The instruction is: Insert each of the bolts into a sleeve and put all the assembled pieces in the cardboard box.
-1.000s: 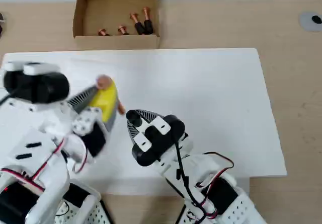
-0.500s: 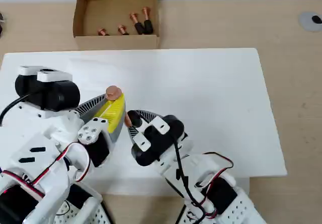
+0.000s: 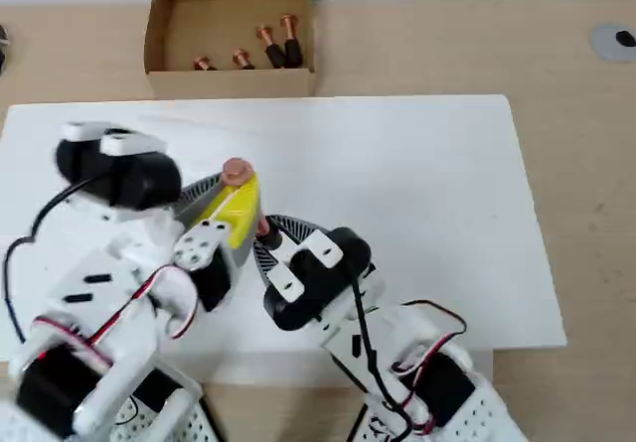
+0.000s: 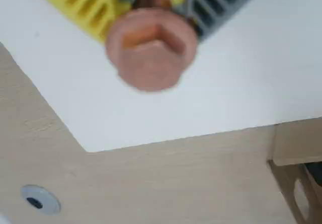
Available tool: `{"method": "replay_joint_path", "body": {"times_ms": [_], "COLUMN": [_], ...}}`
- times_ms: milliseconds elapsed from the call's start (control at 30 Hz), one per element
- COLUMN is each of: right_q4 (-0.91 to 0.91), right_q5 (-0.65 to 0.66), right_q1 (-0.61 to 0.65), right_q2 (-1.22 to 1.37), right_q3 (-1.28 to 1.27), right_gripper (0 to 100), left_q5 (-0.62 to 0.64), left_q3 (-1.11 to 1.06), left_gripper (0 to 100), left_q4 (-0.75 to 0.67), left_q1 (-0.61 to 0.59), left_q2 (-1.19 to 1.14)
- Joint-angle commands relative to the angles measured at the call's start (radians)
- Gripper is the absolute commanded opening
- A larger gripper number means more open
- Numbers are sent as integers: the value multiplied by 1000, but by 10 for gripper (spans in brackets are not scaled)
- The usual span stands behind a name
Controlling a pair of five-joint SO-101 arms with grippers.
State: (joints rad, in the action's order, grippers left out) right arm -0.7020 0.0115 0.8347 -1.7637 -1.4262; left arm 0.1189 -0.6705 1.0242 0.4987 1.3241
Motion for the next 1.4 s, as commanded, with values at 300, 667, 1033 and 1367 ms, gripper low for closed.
{"method": "replay_joint_path", "body": {"times_ms": [300, 667, 1033, 1367], "right_q4": [-21, -21, -21, -21], "right_q5": [-9, -9, -9, -9], "right_q1": [13, 13, 13, 13], "right_q2": [4, 5, 5, 5], "right_q3": [96, 91, 90, 93], "right_gripper": [11, 11, 11, 11], "left_q5": [-5, -3, 3, 6], "left_q3": [-94, -87, -86, -80], "left_gripper": [9, 9, 9, 9], "left_q4": [-176, -83, -60, -54], "left_q1": [-92, -95, 9, 12], "left_q2": [8, 153, 171, 165]}}
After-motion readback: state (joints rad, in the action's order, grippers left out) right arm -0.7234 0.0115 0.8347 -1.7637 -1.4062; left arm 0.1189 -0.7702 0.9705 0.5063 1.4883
